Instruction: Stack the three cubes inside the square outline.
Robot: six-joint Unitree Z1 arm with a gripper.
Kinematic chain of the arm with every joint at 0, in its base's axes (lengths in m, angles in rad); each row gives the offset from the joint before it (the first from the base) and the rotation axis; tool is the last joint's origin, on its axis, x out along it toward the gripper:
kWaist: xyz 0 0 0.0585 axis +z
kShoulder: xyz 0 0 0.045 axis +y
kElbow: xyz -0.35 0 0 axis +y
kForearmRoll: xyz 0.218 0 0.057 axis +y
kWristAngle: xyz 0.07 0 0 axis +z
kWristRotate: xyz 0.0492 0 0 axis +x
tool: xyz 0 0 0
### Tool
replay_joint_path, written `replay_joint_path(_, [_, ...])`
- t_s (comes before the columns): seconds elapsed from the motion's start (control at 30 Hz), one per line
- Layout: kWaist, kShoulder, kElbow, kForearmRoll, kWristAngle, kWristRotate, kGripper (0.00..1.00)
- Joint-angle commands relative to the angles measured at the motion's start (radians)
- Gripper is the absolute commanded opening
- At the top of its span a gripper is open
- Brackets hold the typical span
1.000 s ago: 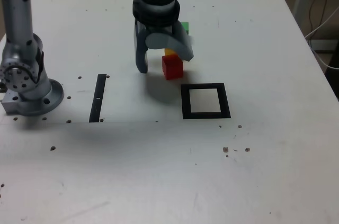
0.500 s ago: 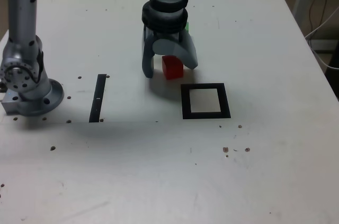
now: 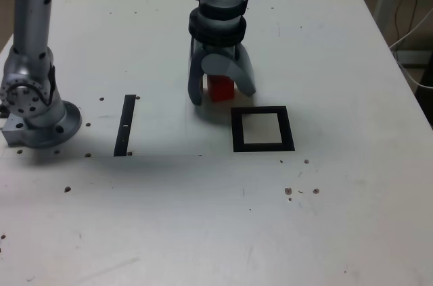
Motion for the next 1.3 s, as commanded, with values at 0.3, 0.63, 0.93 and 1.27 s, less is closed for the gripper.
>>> replay_joint_path(0.3, [0.036,0.002,0.009,-0.014,0.019,0.003,0.79])
replay_joint_path(0.63, [0.048,-0.005,0.025,-0.025,0.024,0.007,0.72])
replay_joint_path(0.93, [0.048,-0.036,0.023,-0.027,0.014,0.008,0.42])
replay_joint_path(1.27, [0.044,-0.082,0.026,-0.028,0.009,0.007,0.28])
